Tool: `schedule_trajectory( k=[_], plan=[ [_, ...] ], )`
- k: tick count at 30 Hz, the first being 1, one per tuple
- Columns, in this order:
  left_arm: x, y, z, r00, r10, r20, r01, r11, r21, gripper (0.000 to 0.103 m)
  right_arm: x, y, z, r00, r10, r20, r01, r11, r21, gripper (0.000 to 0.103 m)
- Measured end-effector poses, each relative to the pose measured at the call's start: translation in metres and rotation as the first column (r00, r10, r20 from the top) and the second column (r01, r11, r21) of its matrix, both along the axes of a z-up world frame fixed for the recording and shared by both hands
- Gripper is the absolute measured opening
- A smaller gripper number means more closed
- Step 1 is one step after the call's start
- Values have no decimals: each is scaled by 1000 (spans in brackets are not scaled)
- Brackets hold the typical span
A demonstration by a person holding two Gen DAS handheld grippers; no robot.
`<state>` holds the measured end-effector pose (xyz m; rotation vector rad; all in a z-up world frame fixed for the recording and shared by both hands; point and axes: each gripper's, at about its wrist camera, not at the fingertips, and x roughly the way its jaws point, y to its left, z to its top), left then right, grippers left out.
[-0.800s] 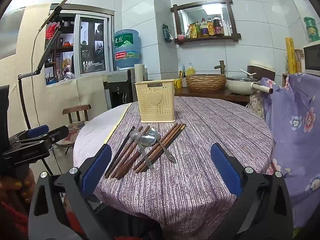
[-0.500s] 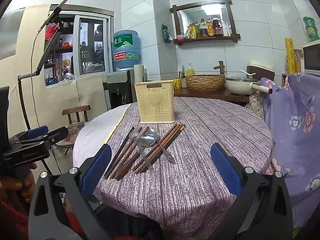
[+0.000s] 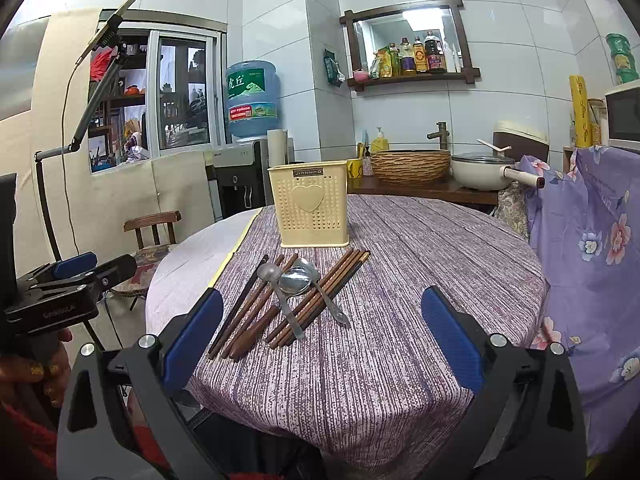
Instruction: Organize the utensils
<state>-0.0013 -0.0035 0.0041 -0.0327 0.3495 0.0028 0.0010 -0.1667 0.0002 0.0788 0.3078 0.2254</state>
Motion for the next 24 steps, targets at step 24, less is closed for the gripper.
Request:
schedule_trajectory(
  k=[24],
  plan=[
    [0,-3,-3,1000,-6,-7,6,1000,2,98,3,3,-1,1000,-10,-10,10,1000,-1,98]
  ],
)
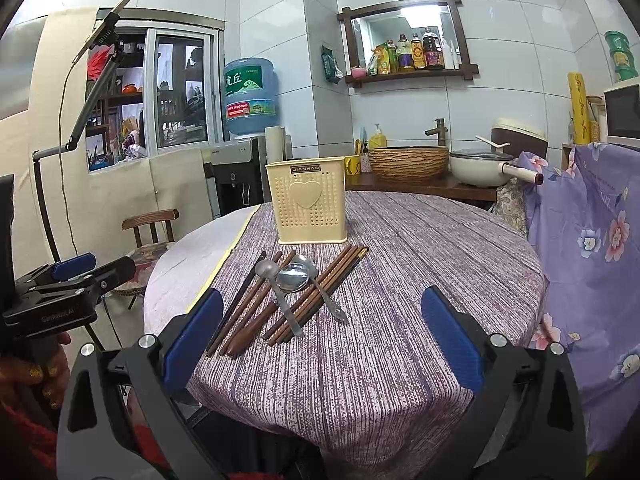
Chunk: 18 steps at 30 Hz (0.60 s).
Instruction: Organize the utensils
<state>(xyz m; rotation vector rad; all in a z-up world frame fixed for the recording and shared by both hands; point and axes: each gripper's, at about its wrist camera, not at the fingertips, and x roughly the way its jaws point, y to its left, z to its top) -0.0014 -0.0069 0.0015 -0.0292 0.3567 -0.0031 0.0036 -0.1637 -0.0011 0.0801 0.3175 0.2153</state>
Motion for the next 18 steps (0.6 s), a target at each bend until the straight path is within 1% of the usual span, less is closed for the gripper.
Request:
schedule_trajectory(
  k=[18],
  plan=[
    [1,-1,-5,1000,-4,-8,4,1000,5,98,1,-1,-1,1000,-2,-11,2,1000,3,98]
  ],
)
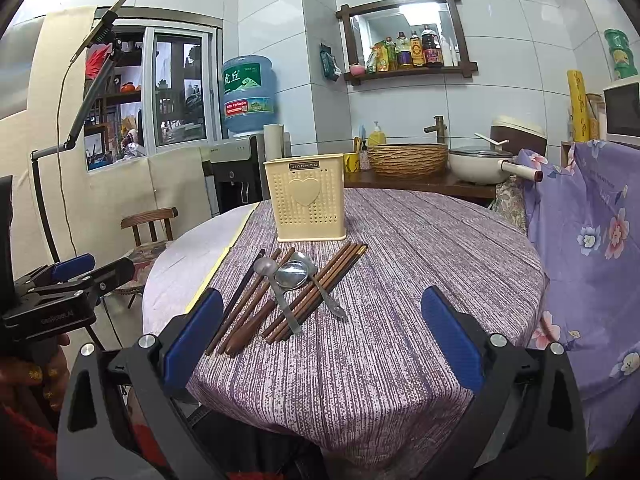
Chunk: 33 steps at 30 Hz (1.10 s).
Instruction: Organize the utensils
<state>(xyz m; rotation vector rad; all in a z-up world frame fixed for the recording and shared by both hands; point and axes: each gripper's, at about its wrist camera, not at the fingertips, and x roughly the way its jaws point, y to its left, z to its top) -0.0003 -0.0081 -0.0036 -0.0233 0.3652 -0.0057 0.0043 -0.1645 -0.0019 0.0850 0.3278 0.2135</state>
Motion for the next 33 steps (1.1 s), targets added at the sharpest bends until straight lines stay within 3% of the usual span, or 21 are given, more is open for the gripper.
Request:
schedule_trajectory(
  k=[33],
  plan=[
    [4,5,-3,1000,-1,-17,1,1000,9,98,3,-1,-4,1000,-8,-22,8,1000,5,98]
  ],
)
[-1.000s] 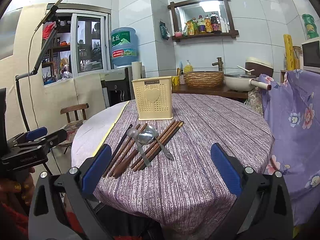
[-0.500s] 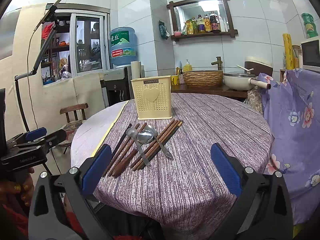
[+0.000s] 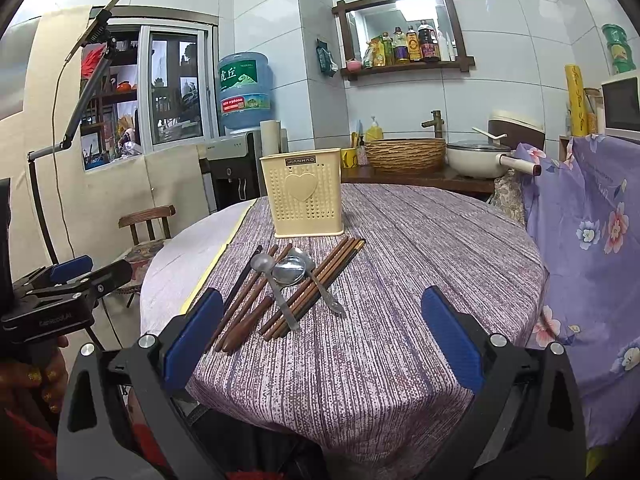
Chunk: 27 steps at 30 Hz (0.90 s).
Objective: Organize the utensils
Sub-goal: 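Move both tools down toward the row of chopsticks and spoons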
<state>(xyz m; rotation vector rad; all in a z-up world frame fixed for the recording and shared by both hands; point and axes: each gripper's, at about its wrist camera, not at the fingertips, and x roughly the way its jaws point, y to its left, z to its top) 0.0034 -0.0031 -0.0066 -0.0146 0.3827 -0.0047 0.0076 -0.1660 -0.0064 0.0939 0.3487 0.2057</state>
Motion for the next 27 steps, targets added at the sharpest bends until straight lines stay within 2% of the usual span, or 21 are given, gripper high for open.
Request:
schedule_trajectory(
  k=[4,9,14,18,21,23,27],
  plan=[
    [8,4,0,1000,6,-9,-7,1000,-9,98,10,-1,-5,1000,-10,-30,9,1000,-16,98],
    [27,12,-16,996,10,-87,-14,999,-46,98,35,-7,-13,995,-25,-93,21,999,-38,98],
    [48,19,-27,985,28,-170,-31,999,-13,98,79,-14,-22,969,-36,-244,34,999,-12,98],
    [69,25,-24,976,37,-216,-37,999,5,98,113,-24,-23,950,-33,-309,45,998,32,98],
    [87,26,-22,969,-37,-243,26,999,-47,92,131,-24,-18,952,-5,-306,21,999,49,97],
    [97,20,-20,967,-44,-250,38,999,-29,86,140,-17,-15,953,6,-302,-3,1000,10,95],
    [115,9,-19,960,-85,-268,84,996,-16,72,160,-4,-11,940,79,-332,-84,996,-3,88]
  ],
)
